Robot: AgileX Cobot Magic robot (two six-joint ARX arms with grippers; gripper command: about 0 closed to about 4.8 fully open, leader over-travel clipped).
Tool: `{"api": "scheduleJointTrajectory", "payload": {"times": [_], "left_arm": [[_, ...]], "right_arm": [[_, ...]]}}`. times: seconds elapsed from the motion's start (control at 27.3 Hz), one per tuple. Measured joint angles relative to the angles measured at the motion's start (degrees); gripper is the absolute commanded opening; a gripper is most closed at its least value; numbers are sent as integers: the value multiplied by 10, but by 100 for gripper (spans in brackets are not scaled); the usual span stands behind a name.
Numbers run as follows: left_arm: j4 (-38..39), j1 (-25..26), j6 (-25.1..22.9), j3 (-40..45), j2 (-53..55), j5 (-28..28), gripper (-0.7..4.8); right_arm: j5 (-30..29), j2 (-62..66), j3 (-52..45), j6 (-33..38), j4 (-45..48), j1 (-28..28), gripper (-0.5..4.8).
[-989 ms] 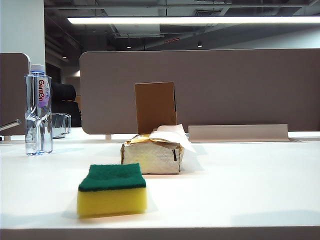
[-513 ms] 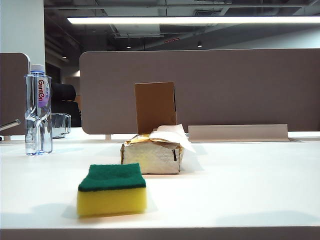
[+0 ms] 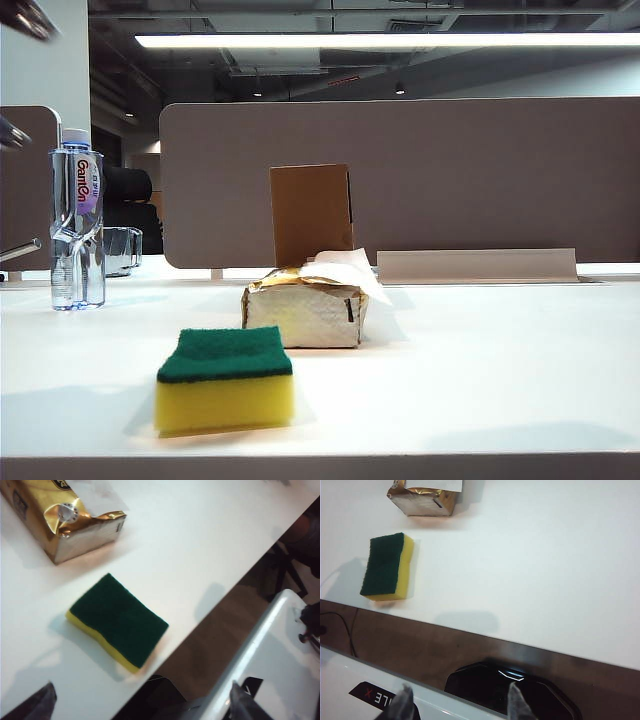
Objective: Move the sponge from right to left to wipe the table, avoiding obstacles on the table, and finally reaching the bottle of mineral water.
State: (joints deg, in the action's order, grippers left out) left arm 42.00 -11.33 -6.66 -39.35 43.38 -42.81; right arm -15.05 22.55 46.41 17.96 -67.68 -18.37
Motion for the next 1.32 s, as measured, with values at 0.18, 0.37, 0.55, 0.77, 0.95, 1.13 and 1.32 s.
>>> {"api": "scheduleJointTrajectory", "payload": {"times": [0.18, 0.37, 0.55, 0.77, 0.95, 1.13, 1.32], "left_arm": [[-51, -7, 0, 0, 78, 21, 479], [-89, -7, 0, 0, 147, 32, 479], [-121, -7, 10, 0, 199, 33, 479], [-171, -24, 36, 0, 238, 34, 479], [-185, -76, 37, 0, 270, 54, 479], [-203, -115, 39, 0, 306, 81, 479], [-232, -128, 57, 0, 344, 83, 479]], "right_arm": [[-1, 0, 0, 0, 0, 0, 242], [-8, 0, 0, 0, 0, 0, 242], [-13, 0, 0, 0, -1, 0, 242], [-13, 0, 0, 0, -3, 0, 242], [-14, 0, 0, 0, -3, 0, 242], [-15, 0, 0, 0, -3, 0, 242], [-17, 0, 0, 0, -3, 0, 242]]}}
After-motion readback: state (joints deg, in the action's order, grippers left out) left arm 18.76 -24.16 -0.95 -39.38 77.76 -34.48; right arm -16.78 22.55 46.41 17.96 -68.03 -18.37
